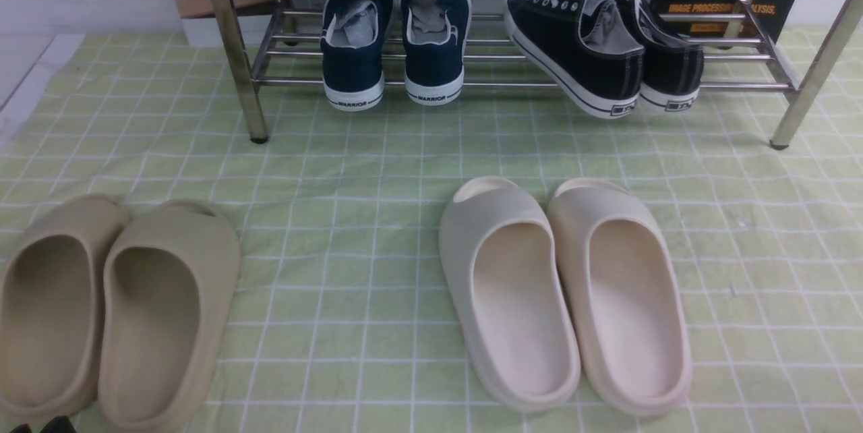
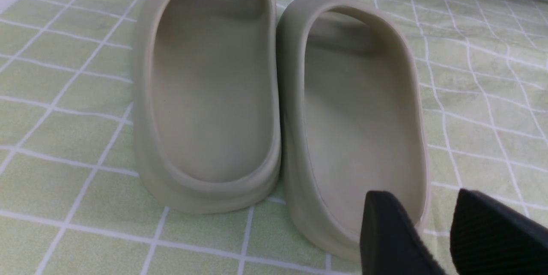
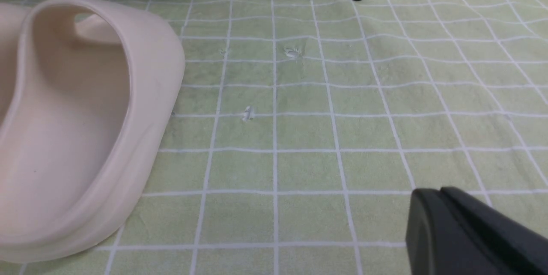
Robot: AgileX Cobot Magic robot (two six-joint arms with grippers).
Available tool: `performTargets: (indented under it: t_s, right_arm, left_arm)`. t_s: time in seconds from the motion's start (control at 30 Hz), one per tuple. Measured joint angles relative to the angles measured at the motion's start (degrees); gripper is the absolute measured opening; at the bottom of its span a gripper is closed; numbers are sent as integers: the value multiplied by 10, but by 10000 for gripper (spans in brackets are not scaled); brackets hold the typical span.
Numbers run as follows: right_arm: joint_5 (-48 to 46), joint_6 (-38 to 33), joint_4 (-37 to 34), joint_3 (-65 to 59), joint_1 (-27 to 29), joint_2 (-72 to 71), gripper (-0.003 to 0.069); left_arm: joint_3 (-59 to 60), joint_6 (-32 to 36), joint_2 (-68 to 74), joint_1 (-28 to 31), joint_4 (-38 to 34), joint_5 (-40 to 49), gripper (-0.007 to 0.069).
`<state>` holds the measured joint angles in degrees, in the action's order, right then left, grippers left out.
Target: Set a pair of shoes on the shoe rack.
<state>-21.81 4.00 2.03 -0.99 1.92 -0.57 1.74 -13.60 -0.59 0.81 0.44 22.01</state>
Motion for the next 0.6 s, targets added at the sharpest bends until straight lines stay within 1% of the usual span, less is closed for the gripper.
performTargets:
  t_s: [0.6]
  right_arm:
    - [0, 0, 0, 0, 0, 0, 67]
  left_arm:
    - [0, 0, 0, 0, 0, 0, 239]
